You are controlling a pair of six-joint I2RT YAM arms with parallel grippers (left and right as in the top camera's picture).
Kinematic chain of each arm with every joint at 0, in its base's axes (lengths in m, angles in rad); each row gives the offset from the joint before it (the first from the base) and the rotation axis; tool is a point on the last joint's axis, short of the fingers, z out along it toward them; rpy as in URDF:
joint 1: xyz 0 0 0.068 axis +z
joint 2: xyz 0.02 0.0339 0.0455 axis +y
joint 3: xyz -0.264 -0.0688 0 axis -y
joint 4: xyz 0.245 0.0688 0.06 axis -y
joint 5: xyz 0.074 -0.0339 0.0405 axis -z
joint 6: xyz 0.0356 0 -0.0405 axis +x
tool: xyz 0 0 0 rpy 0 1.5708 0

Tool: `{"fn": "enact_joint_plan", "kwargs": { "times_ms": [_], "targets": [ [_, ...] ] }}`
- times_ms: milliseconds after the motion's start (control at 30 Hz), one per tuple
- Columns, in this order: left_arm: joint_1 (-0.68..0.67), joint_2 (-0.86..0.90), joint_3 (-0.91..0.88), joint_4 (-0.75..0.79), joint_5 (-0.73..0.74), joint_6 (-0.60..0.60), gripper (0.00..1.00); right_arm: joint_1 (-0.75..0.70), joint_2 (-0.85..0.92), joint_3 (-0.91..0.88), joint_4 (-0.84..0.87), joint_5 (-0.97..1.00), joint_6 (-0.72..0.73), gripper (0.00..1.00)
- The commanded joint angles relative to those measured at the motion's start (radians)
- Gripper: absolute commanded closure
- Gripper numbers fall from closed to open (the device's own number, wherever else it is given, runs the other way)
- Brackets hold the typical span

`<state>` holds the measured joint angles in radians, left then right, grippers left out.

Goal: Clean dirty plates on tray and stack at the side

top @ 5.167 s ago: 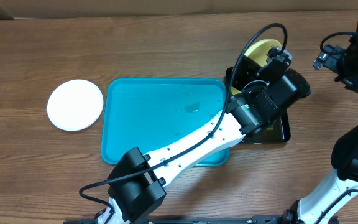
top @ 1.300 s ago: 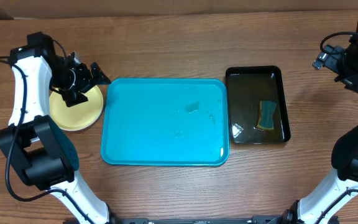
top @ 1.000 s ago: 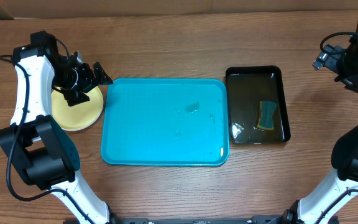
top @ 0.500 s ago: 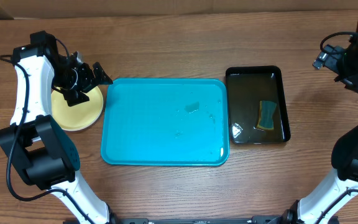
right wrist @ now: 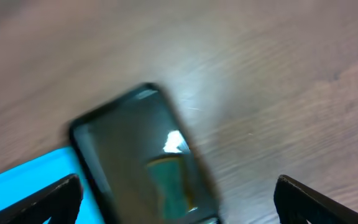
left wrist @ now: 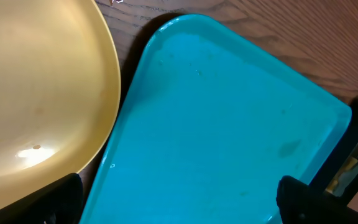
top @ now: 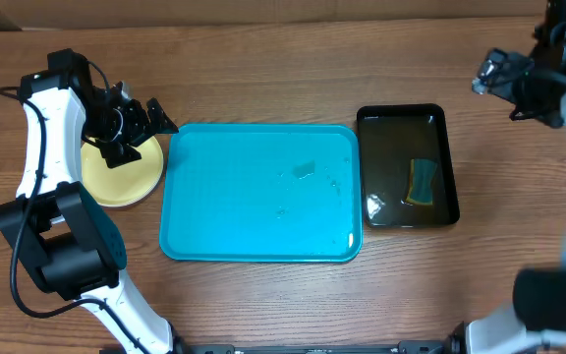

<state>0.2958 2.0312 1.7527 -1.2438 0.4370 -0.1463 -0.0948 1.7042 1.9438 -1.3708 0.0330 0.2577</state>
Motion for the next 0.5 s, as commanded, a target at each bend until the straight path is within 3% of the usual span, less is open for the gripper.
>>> {"fn": "enact_joint_plan", "kwargs": {
  "times_ms": [0,233,467],
  "targets": [
    [-0.004,0.006,-0.012,0.001,-0.003,0.004,0.0,0.085,-0.168,0.02,0.001,0.003,-0.002,0.0],
    [-0.004,0.006,-0.012,0.001,-0.003,0.004,0.0,0.274,-0.467,0.02,0.0,0.003,-0.002,0.0],
    [-0.004,0.006,-0.012,0.001,-0.003,0.004,0.0,0.311,-0.718,0.02,0.0,0.003,-0.002,0.0]
  ]
}}
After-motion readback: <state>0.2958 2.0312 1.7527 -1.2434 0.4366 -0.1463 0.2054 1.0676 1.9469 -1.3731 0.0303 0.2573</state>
